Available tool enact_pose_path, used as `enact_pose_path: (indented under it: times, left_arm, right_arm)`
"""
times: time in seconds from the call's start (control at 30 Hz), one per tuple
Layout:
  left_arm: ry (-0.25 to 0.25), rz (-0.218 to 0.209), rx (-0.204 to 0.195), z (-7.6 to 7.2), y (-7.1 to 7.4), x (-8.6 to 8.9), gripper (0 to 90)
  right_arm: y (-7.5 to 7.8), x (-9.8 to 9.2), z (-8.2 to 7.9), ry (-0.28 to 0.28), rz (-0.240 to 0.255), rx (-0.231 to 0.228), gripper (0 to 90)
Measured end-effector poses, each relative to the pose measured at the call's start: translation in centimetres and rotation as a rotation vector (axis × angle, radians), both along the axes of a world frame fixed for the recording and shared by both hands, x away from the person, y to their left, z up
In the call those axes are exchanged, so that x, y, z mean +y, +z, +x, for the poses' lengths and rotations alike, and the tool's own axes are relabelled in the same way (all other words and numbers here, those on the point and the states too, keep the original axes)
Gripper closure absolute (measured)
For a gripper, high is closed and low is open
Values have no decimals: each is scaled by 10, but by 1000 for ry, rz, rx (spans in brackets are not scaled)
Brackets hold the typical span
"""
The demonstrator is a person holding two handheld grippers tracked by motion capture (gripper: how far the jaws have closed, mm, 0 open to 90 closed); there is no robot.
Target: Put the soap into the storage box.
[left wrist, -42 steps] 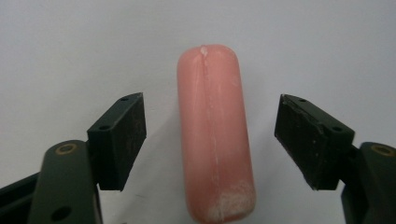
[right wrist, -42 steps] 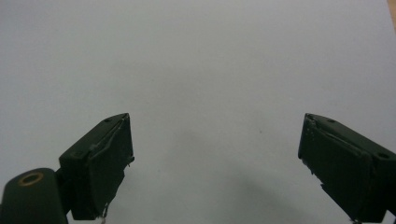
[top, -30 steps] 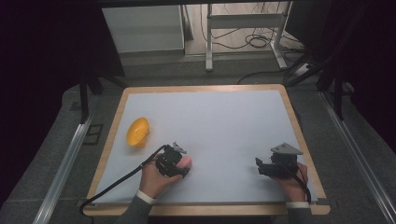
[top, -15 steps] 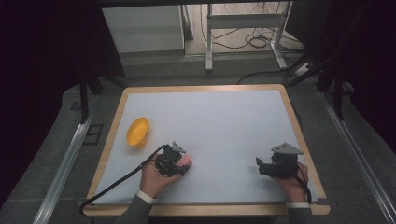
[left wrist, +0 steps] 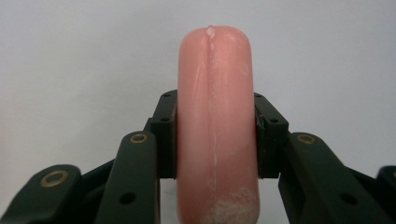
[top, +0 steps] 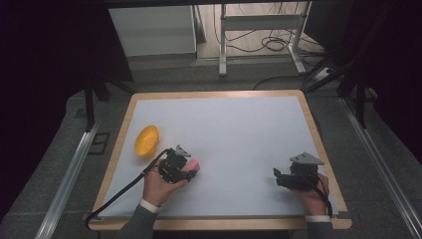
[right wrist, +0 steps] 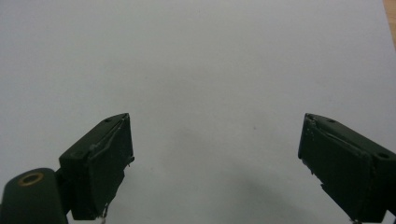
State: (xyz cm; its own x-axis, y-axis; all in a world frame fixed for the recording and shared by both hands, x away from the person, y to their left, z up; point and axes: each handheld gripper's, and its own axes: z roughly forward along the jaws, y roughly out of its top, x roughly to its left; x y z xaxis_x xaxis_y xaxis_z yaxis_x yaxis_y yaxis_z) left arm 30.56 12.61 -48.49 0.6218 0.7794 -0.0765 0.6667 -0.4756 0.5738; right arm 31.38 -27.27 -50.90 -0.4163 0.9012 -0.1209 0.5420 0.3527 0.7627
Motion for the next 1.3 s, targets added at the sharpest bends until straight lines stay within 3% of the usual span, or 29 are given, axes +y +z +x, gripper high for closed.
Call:
enact_pose_path:
  times: [0.73, 1.3]
  left_arm:
    - [35, -5, -49, 4, 14, 15, 600]
    - [52, -15, -62, 10, 23, 25, 600]
  right_arm:
    - [-1, -1, 0, -4, -3, 4, 99]
    - [-1, 0, 0, -3, -8, 9, 99]
